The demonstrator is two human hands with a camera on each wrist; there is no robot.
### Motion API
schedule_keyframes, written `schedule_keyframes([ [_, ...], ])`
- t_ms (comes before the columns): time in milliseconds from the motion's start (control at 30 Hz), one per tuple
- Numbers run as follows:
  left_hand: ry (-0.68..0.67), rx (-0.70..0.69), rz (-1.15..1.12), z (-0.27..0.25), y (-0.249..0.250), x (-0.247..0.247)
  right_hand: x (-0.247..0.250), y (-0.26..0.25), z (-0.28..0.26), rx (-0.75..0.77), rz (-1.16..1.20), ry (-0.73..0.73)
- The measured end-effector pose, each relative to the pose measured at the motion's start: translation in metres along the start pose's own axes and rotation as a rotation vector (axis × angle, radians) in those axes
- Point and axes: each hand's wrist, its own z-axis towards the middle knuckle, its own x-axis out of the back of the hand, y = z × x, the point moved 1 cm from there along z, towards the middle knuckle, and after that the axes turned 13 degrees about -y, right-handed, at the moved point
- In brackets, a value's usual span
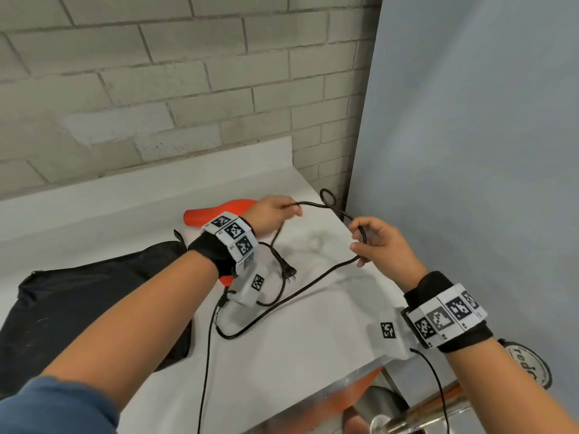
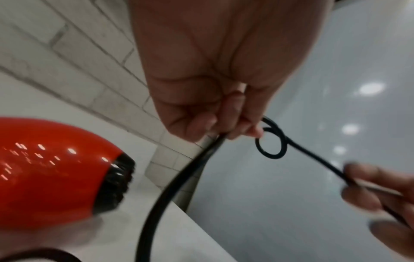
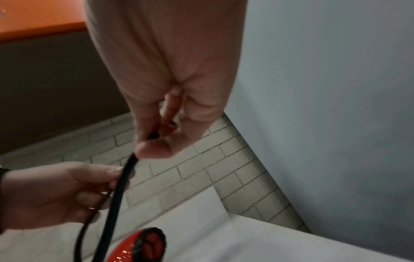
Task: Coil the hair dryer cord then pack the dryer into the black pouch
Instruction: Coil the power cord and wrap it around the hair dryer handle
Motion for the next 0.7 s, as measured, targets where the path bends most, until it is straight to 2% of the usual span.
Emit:
schedule_keyframes([
  [67,0.226,0.031,0.094,0.002,-0.011,0.018,0.007,0.015,0.002,-0.165,-0.144,0.06],
  [100,0.291,0.054,0.125,0.002,-0.016,0.023,0.011,0.021,0.003,-0.267,-0.233,0.061],
  [200,0.371,0.117,0.181,0.0,-0.03,0.027,0.012,0.033,0.006,-0.575,-0.42,-0.049],
  [300,0.409,0.197,0.22,-0.003,-0.041,0.023,0.004,0.028,0.014,-0.747,-0.576,-0.139],
  [400,0.33,0.273,0.212,-0.006,-0.049,0.016,-0.01,0.022,0.021,-0.871,-0.876,-0.324],
  [500,0.188,0.27,-0.032,-0.012,-0.051,0.013,-0.023,0.019,0.023,-0.91,-1.02,-0.41],
  [533,0.156,0.265,-0.028,-0.016,-0.051,0.017,-0.026,0.019,0.023,-0.915,-1.084,-0.434],
  [567,0.144,0.264,0.042,-0.02,-0.054,0.022,-0.028,0.019,0.023,-0.93,-1.148,-0.429],
  [633,0.142,0.3,0.336,-0.028,-0.067,0.034,-0.032,0.02,0.024,-0.902,-1.296,-0.429],
  [700,0.052,0.389,0.556,-0.04,-0.081,0.039,-0.032,0.022,0.027,-0.862,-1.341,-0.443],
])
